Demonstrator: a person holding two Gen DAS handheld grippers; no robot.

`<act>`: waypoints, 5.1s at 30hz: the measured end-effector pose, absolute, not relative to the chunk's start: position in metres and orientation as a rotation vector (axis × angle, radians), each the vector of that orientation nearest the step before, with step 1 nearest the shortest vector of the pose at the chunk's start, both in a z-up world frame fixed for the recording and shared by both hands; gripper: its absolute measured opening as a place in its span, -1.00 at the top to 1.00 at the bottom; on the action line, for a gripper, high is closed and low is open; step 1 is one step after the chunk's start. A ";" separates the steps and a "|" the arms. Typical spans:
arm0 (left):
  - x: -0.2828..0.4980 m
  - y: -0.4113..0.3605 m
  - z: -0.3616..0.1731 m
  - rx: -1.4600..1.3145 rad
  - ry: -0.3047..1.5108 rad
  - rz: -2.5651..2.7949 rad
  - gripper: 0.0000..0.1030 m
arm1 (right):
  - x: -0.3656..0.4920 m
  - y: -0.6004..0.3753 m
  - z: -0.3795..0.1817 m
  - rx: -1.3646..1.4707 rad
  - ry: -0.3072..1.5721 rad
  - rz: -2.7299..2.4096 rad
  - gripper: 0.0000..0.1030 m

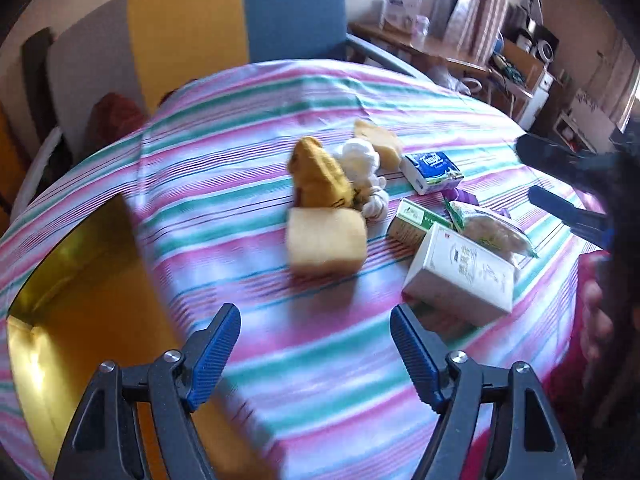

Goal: Organize objects
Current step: 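Grasp the beige sponge with the left gripper while the right gripper grasps the white medicine box, then carry the beige sponge over the gold tray and release it with the left gripper, then carry the white medicine box into the gold tray and release it with the right gripper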

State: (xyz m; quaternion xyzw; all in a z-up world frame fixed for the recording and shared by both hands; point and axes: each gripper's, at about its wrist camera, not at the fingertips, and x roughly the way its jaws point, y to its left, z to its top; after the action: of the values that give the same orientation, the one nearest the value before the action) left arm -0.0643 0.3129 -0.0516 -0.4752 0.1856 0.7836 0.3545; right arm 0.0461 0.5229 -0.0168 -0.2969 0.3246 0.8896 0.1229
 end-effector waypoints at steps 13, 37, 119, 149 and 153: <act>-0.106 0.379 -0.106 -1.306 0.597 2.028 -0.65 | 0.039 0.522 -0.022 -0.906 0.996 2.627 -1.00; -0.030 0.258 -0.035 -1.196 0.345 2.087 -0.20 | 0.004 0.483 -0.062 -1.437 0.754 2.569 -0.98; -0.033 -0.015 -0.049 -1.307 0.065 2.717 -0.30 | -0.008 0.419 -0.099 -1.576 0.040 2.429 -0.01; -0.045 -0.085 -0.076 -1.450 -0.216 2.716 -0.30 | -0.122 0.142 -0.035 -1.807 0.220 2.873 -0.01; -0.046 -0.092 -0.076 -1.435 -0.249 2.725 -0.29 | -0.149 0.109 -0.058 -1.878 0.265 2.804 -0.01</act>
State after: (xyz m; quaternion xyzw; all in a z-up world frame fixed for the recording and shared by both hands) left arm -0.0458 -0.0918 -0.0755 -0.4643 -0.0804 0.8816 0.0261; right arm -0.1493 0.1092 -0.0584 -0.5505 0.0778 0.8223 -0.1215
